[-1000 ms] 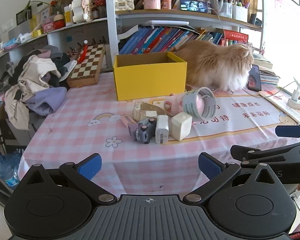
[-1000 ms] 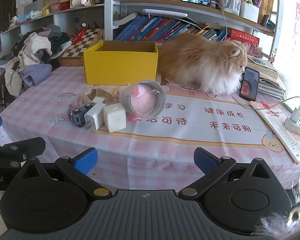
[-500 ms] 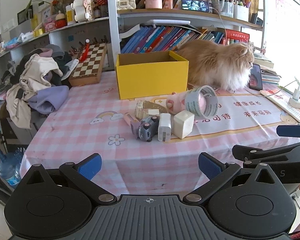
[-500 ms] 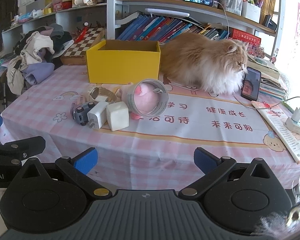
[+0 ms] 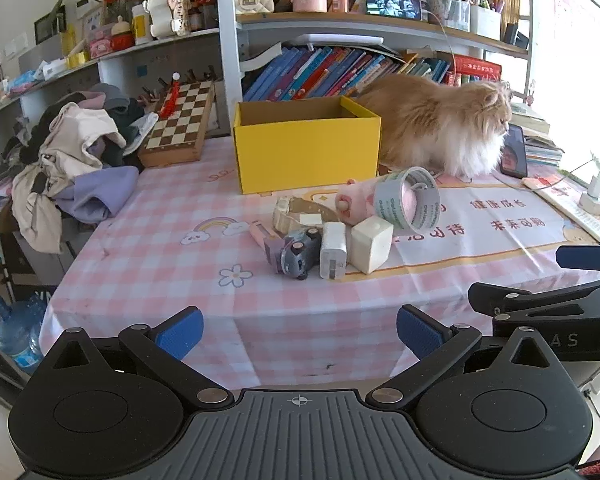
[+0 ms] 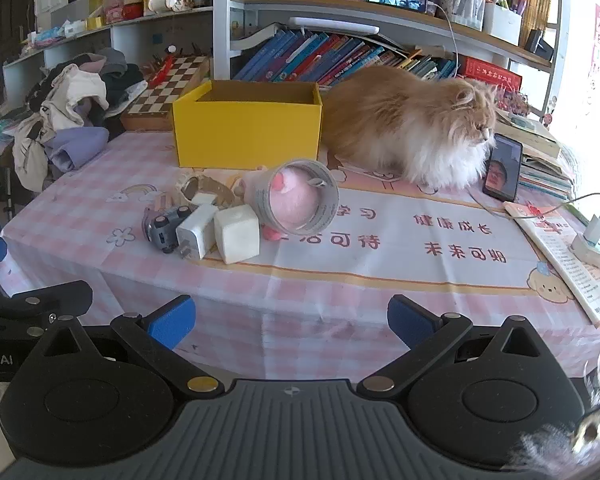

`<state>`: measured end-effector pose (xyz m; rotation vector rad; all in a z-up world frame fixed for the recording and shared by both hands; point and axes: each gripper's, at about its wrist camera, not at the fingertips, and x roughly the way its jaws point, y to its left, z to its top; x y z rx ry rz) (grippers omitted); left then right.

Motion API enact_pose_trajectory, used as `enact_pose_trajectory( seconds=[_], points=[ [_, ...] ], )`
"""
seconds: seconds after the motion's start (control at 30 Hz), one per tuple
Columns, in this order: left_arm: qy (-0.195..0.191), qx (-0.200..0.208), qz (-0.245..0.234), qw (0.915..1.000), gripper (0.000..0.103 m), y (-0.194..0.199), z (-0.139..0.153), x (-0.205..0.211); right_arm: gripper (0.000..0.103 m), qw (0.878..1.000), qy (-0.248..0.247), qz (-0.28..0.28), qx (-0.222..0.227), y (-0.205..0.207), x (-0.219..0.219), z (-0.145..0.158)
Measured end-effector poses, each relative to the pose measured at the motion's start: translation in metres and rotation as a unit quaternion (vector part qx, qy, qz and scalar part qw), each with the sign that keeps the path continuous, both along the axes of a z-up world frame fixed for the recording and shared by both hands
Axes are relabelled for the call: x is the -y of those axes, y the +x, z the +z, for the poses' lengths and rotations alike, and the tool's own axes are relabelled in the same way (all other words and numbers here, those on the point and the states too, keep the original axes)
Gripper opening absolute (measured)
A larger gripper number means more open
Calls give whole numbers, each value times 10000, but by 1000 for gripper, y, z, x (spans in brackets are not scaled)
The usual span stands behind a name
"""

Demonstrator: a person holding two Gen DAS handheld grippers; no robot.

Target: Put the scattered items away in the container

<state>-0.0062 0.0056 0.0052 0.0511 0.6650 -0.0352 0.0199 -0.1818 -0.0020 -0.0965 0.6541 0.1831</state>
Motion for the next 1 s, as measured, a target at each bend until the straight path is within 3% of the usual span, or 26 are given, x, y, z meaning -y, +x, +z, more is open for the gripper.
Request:
enact_pose_trajectory(
  seconds=[1.0],
  points=[
    [-64, -32, -111, 9999, 103, -2, -3, -9, 103, 9999, -144, -20, -78, -3, -12, -1]
  ],
)
